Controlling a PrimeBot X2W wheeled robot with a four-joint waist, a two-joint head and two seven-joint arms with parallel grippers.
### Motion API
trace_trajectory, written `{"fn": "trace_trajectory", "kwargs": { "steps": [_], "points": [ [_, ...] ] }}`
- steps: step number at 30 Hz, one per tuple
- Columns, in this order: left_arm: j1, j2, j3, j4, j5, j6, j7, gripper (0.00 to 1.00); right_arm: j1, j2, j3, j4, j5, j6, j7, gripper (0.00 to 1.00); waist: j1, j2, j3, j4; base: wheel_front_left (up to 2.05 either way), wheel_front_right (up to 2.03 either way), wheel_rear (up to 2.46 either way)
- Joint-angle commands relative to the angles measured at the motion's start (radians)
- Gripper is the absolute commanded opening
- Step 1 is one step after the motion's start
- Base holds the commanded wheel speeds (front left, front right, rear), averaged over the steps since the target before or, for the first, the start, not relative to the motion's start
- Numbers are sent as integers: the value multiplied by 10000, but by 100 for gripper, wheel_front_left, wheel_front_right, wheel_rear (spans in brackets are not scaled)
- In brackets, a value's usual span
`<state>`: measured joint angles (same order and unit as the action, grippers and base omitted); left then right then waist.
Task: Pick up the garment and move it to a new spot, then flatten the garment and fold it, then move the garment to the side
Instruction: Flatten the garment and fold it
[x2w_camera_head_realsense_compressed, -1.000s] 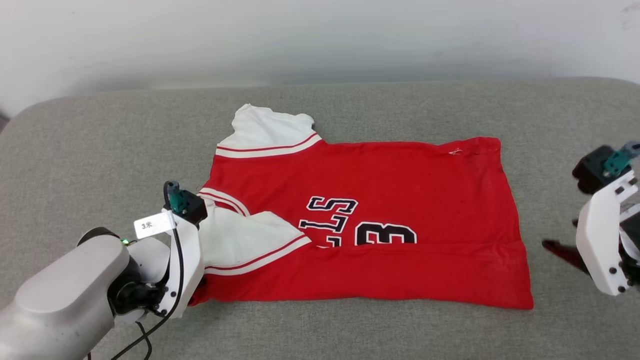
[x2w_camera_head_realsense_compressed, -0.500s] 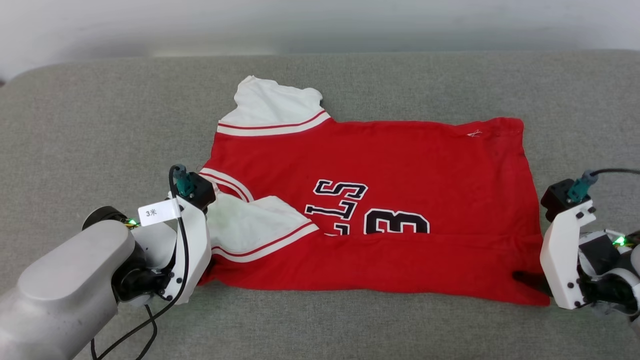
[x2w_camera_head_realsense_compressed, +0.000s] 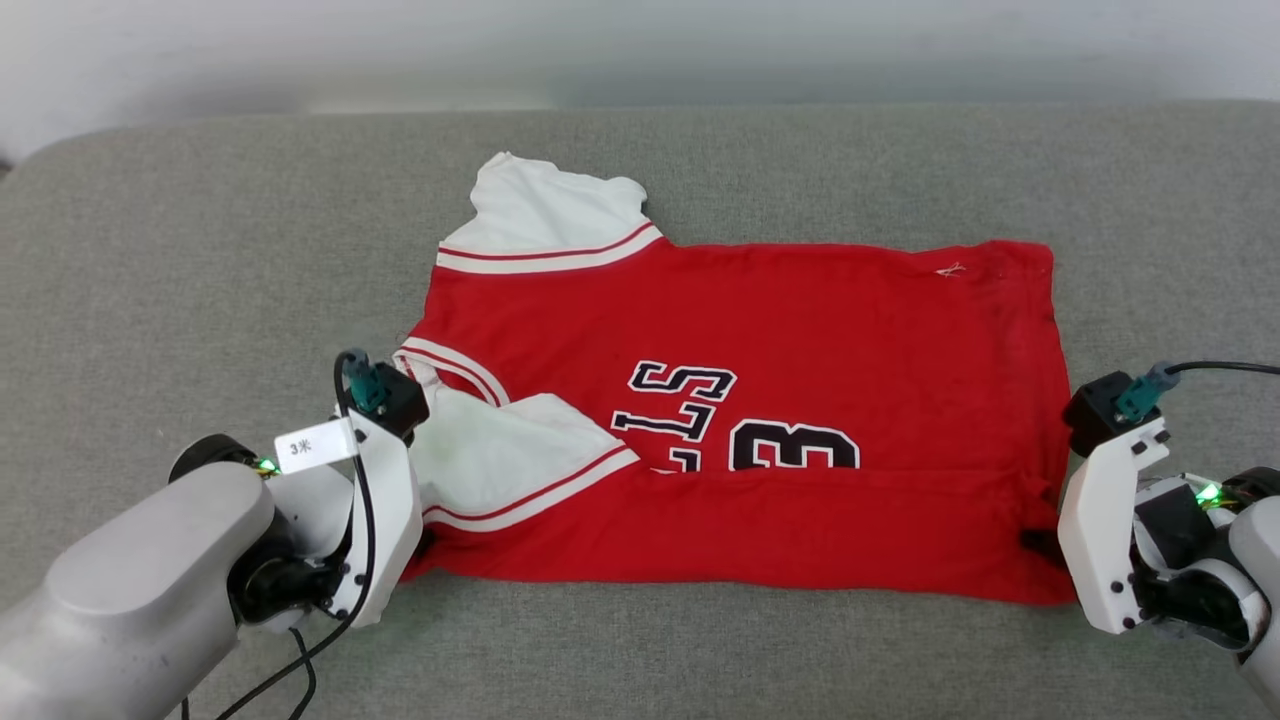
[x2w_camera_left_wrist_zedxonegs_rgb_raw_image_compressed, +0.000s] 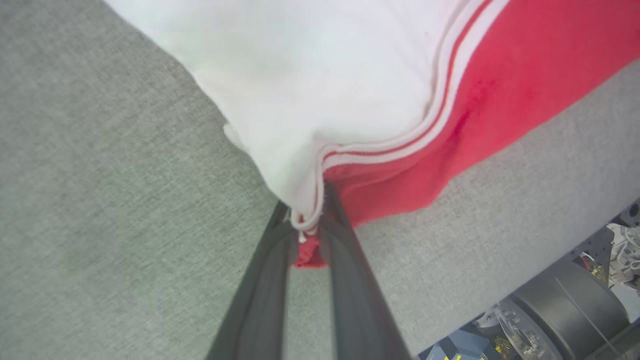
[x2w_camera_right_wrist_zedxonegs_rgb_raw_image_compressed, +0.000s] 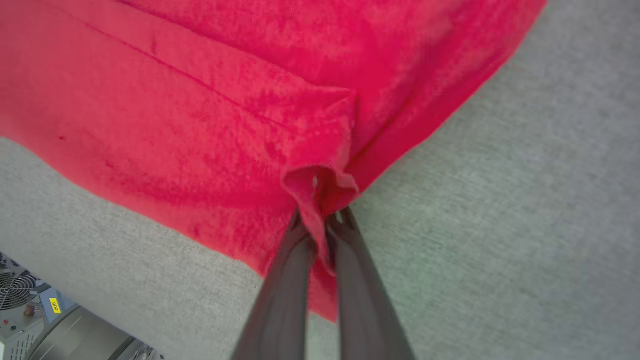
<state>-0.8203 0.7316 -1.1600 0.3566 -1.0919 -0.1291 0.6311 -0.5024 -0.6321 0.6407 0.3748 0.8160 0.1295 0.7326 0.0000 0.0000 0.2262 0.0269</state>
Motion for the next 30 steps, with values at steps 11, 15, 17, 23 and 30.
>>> {"fn": "trace_trajectory", "kwargs": {
  "steps": [11, 15, 17, 23, 30],
  "points": [
    [814, 687, -440, -766, -448, 1, -438, 0, 520, -1147, 118, -962, 531, 8, -824, 0, 0, 0, -1217, -4, 0, 0, 0],
    [1310, 870, -532, -1166, -576, 28, -583, 0, 1176, -1593, -2, -1363, 717, 8, -962, 0, 0, 0, -1483, 76, 0, 0, 0],
    [1618, 951, -600, -1402, -623, 93, -657, 0, 1566, -1748, -105, -1579, 821, 8, -1002, 0, 0, 0, -1561, 94, 0, 0, 0],
    [2248, 1129, -685, -1736, -701, 441, -907, 0, 2519, -1888, -484, -1869, 838, 8, -968, 0, 0, 0, -1510, 65, 0, 0, 0],
    [2395, 886, -599, -1297, -805, 610, -1129, 0, 2848, -1302, -719, -1465, 565, 8, -803, 0, 0, 0, -1135, 45, 0, 0, 0]
  ]
}}
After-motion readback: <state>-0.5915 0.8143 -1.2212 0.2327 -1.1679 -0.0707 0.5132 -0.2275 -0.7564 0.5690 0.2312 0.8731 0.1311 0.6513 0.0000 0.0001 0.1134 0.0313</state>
